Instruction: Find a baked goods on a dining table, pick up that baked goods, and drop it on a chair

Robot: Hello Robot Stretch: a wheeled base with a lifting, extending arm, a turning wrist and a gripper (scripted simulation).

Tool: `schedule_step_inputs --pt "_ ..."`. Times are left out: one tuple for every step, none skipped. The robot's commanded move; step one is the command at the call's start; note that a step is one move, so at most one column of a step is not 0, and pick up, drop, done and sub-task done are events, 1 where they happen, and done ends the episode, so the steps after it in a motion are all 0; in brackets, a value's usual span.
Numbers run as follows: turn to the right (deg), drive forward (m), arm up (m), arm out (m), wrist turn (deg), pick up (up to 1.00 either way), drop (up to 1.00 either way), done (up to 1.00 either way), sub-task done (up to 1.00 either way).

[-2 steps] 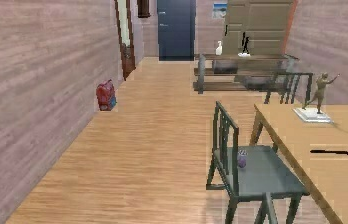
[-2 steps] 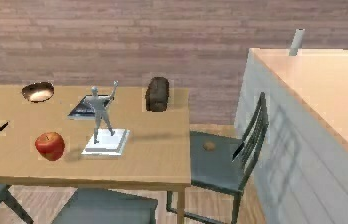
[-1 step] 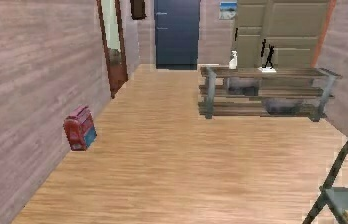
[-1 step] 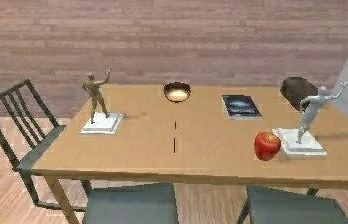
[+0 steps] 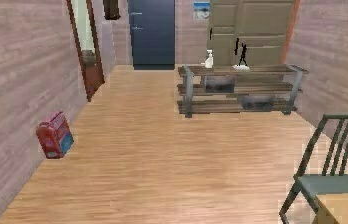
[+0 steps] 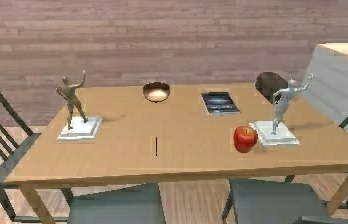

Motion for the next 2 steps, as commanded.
schedule_step_inputs --pt "0.0 0.45 0.00 0.00 0.0 0.00 0.00 0.00 0.00" --pt "36.0 0.00 0.00 0.00 0.0 0.00 0.00 0.00 0.00"
